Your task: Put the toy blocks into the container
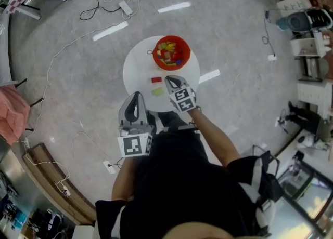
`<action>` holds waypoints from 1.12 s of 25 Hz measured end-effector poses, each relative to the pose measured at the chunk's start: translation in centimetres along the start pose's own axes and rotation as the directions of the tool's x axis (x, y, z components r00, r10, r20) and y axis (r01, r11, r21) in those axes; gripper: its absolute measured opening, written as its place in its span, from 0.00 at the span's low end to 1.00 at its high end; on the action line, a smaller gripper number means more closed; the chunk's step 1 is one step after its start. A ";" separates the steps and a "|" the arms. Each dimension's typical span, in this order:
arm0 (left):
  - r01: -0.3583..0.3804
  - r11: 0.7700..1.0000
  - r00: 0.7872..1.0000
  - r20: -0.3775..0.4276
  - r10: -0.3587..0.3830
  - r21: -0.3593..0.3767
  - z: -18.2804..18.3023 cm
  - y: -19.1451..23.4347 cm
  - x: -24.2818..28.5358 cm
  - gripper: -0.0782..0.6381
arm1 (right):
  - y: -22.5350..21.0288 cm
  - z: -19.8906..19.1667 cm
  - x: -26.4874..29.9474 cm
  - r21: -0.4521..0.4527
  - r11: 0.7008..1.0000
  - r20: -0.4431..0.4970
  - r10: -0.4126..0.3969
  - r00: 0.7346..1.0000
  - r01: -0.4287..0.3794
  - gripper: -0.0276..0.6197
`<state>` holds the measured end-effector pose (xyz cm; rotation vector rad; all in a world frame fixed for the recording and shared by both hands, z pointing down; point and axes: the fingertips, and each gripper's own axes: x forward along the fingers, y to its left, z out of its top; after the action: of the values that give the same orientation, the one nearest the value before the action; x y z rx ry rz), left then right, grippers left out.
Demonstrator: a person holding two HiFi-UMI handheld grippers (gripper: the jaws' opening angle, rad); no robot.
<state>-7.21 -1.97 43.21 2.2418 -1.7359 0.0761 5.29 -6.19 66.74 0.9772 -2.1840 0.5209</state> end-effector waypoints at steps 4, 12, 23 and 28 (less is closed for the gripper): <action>0.007 1.000 1.000 -0.012 -0.007 -0.006 -0.4 0.3 -0.5 0.10 | 2.5 -3.0 1.2 -0.024 0.999 -0.075 0.041 0.996 -0.043 0.04; -0.008 1.000 1.000 -0.025 0.007 -0.028 -1.5 1.7 -1.3 0.10 | 4.4 -8.6 3.7 0.017 0.998 -0.221 0.067 0.973 -0.065 0.04; -0.004 0.998 0.999 -0.054 0.001 -0.062 -3.1 2.8 -2.1 0.10 | 5.8 -13.2 6.4 0.099 0.995 -0.314 0.041 0.949 -0.010 0.16; -0.002 0.997 0.998 -0.059 -0.003 -0.082 -3.7 3.0 -2.0 0.10 | 6.0 -15.6 7.8 0.182 0.983 -0.355 0.043 0.934 0.024 0.35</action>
<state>-10.11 0.18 46.91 2.1595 -1.6772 0.0693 3.42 3.02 82.66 0.8865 -1.8373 0.8481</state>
